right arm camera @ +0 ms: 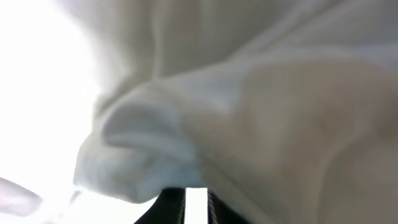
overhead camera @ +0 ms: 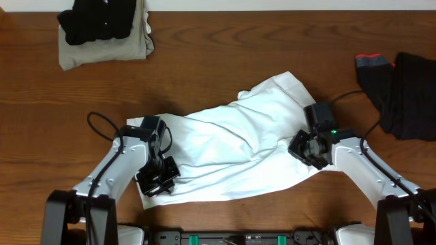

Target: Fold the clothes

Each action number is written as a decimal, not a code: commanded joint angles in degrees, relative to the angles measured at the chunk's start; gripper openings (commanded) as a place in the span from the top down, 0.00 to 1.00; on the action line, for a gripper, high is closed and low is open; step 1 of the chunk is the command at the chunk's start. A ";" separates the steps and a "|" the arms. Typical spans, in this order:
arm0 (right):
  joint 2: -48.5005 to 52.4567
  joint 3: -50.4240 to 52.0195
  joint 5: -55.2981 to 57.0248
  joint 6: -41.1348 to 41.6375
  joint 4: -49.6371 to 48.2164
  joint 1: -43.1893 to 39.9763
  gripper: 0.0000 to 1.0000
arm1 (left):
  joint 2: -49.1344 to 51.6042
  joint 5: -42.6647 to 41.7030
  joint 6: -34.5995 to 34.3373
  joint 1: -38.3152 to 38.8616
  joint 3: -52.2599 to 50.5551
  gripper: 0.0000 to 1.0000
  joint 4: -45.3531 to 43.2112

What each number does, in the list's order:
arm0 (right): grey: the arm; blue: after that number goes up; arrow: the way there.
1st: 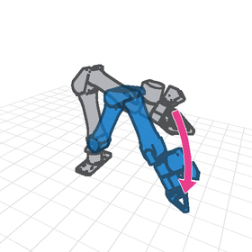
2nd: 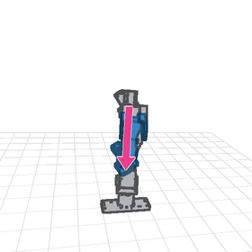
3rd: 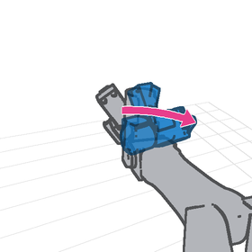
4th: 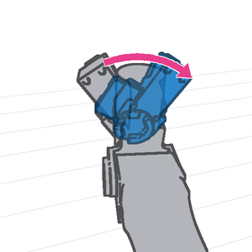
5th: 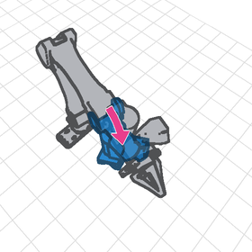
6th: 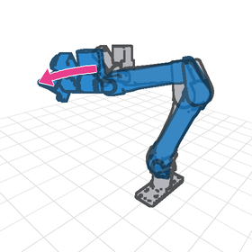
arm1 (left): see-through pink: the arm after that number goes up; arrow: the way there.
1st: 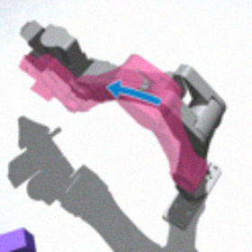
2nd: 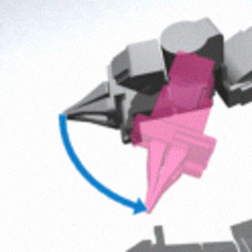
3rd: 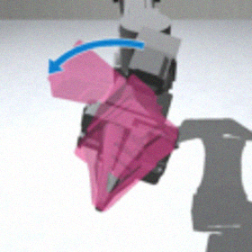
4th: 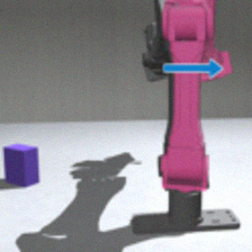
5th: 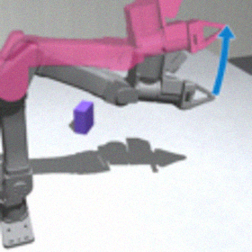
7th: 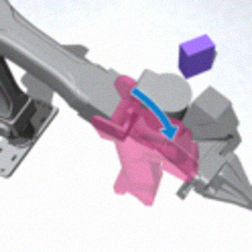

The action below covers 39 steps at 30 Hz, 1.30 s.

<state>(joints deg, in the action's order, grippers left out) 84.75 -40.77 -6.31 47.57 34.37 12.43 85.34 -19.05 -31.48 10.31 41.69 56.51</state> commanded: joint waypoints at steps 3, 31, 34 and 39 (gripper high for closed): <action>0.33 -0.70 3.37 -0.55 -3.06 -1.05 0.83 | 2.40 6.82 0.35 0.17 -0.24 0.94 -1.14; 0.33 -29.97 14.91 -9.03 18.69 -13.75 0.62 | 2.64 17.22 -4.83 -2.29 -0.15 0.94 -4.17; 0.33 -32.76 8.52 -9.18 28.00 -13.75 0.63 | 2.64 17.22 -4.83 -3.23 -0.15 0.94 -4.13; 0.37 -30.58 1.73 -12.94 40.06 -13.07 0.64 | 2.64 17.20 -4.83 -5.53 -0.15 0.94 -4.20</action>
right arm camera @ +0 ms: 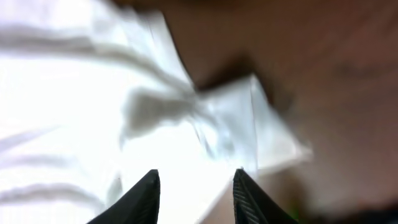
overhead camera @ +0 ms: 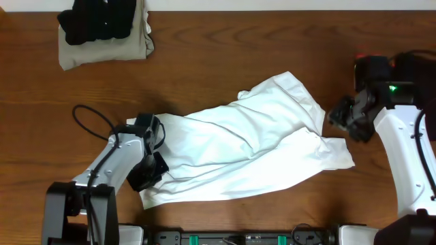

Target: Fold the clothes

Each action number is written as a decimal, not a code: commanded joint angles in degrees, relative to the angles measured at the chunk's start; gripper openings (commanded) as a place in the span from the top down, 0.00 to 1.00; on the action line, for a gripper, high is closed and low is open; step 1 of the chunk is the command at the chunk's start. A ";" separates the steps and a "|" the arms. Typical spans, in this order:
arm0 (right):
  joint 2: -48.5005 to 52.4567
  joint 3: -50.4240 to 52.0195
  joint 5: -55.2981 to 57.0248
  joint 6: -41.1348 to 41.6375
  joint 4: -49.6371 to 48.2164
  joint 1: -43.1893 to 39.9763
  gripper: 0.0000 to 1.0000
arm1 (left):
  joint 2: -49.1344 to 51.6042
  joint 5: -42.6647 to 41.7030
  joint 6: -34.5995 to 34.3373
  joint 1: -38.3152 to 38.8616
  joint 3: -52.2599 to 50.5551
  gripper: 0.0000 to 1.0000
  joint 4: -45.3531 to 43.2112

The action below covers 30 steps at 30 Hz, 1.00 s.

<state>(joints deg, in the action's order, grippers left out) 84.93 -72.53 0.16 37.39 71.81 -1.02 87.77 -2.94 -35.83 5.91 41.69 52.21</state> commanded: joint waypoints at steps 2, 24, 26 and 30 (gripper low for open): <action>0.20 3.56 -4.55 -2.75 5.31 0.96 0.65 | 0.22 1.07 -0.48 -1.97 -0.15 0.94 -0.04; 1.86 23.50 1.90 5.70 -16.28 0.63 0.57 | 0.22 1.05 -0.46 -2.25 -0.17 0.94 -0.04; 3.06 23.50 3.10 6.40 -17.75 0.63 0.56 | 0.22 1.05 -0.46 -2.25 -0.17 0.94 -0.04; 5.92 23.50 4.61 6.51 -22.73 0.63 0.56 | 0.22 1.03 -0.46 -2.25 -0.17 0.94 -0.02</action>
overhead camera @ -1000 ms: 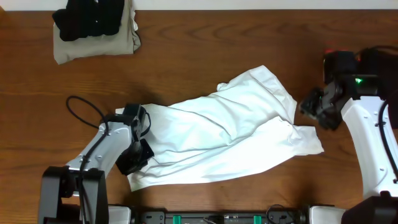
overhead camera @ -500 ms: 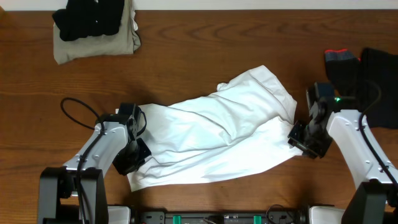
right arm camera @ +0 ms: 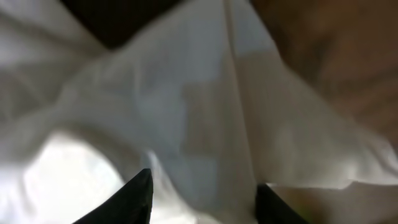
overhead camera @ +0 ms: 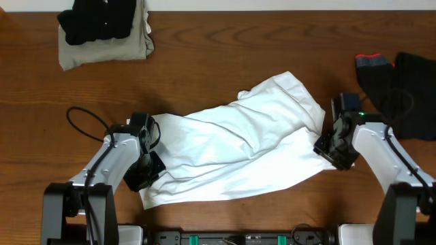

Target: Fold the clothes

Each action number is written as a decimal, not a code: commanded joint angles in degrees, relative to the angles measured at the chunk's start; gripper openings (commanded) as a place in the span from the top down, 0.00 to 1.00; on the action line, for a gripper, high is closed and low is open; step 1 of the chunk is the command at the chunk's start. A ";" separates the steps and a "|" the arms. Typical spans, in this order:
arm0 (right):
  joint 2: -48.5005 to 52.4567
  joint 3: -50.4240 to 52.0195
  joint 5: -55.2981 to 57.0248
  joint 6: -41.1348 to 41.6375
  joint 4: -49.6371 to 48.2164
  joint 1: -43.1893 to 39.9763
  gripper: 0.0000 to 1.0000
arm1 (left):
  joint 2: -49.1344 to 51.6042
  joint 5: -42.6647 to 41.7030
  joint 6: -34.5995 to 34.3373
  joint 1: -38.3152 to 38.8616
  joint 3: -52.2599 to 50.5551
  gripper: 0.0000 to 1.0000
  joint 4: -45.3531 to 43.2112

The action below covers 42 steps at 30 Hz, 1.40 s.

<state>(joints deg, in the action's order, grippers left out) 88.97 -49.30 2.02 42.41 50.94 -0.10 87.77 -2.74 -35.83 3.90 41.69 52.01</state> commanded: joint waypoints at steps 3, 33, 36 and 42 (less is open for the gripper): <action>3.39 0.24 4.83 1.07 -6.99 -0.46 0.52 | 0.22 0.83 -0.46 -0.24 -0.17 0.94 0.17; 3.61 -25.35 11.08 -9.46 3.58 -3.69 0.31 | -1.97 0.85 0.17 -0.24 4.66 0.94 4.63; 3.61 -27.04 -2.03 -18.27 4.20 -1.79 0.29 | -4.00 0.61 0.17 -0.24 5.97 0.94 6.58; 4.74 -23.98 -6.97 -22.86 9.70 3.41 0.25 | -8.28 -6.32 3.63 0.94 6.01 0.94 8.85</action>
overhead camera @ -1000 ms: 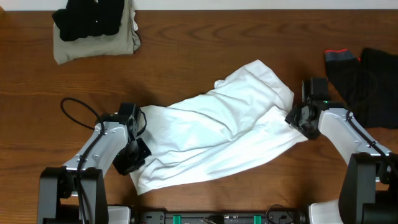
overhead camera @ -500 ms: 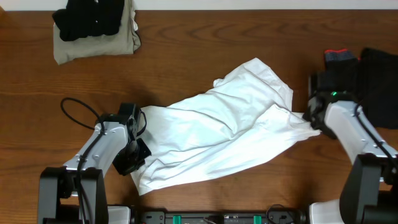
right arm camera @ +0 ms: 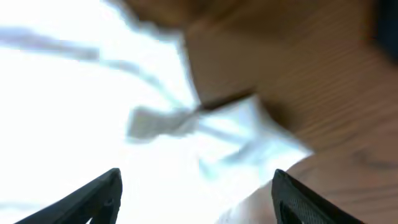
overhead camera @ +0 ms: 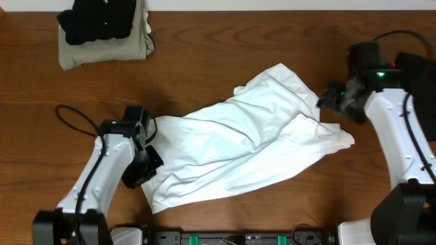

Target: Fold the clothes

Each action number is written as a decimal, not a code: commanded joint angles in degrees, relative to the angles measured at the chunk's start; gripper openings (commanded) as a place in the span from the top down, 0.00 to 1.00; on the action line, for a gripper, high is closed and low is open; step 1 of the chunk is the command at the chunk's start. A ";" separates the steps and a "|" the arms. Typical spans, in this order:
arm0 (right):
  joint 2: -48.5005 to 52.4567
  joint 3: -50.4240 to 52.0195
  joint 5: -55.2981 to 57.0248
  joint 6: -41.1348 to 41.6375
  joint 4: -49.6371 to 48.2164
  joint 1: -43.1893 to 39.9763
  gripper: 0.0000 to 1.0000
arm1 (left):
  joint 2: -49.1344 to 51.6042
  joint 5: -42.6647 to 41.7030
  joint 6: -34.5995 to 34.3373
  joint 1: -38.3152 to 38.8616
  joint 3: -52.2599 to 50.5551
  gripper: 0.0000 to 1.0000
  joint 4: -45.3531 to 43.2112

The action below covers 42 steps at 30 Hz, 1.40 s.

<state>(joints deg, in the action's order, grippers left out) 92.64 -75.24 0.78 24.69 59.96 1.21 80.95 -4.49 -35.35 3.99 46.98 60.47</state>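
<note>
A crumpled white garment [overhead camera: 238,146] lies spread across the middle of the wooden table [overhead camera: 225,47]. In the overhead view my right gripper [overhead camera: 332,99] hovers by the garment's upper right edge. The right wrist view shows it [right arm camera: 196,177] open wide, with blurred white cloth [right arm camera: 93,124] and bare wood below and nothing between the fingers. My left gripper [overhead camera: 139,170] rests at the garment's left edge. Whether it holds the cloth is not visible.
A folded pile, black cloth on an olive piece [overhead camera: 102,30], sits at the far left corner. Dark clothes [overhead camera: 419,64] lie at the right edge, partly behind my right arm. A black cable loop [overhead camera: 65,119] hangs beside the left arm.
My right gripper was low at the garment's right corner and is now farther back by its upper right edge, jaws wider apart. The garment's right side has shifted a little. The left gripper sits slightly farther left.
At first my right gripper was nearly shut on a fold at the garment's right side. Then it stood open off to the right, with the right corner spread out. Then it was down at that corner, and now it is open beside the upper right edge.
</note>
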 commanded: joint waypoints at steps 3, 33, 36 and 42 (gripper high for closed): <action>1.97 5.70 -5.77 -4.37 -0.35 4.07 0.29 | -1.97 -12.85 5.35 3.74 0.66 0.94 0.52; 7.89 13.07 -8.68 0.09 -21.35 5.53 0.74 | 9.16 -17.94 -1.11 20.87 0.07 0.04 -21.81; 7.89 13.07 -8.50 0.04 -22.99 5.49 0.70 | 11.19 -16.50 -1.16 20.37 0.07 0.03 -23.80; 7.87 13.05 -10.47 -0.20 -28.81 5.51 0.72 | 12.83 -13.27 -0.07 17.73 0.07 0.03 -24.76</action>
<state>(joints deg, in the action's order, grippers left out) 100.12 -62.15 -8.21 25.15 32.95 6.09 92.73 -21.43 -37.26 23.27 46.98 35.92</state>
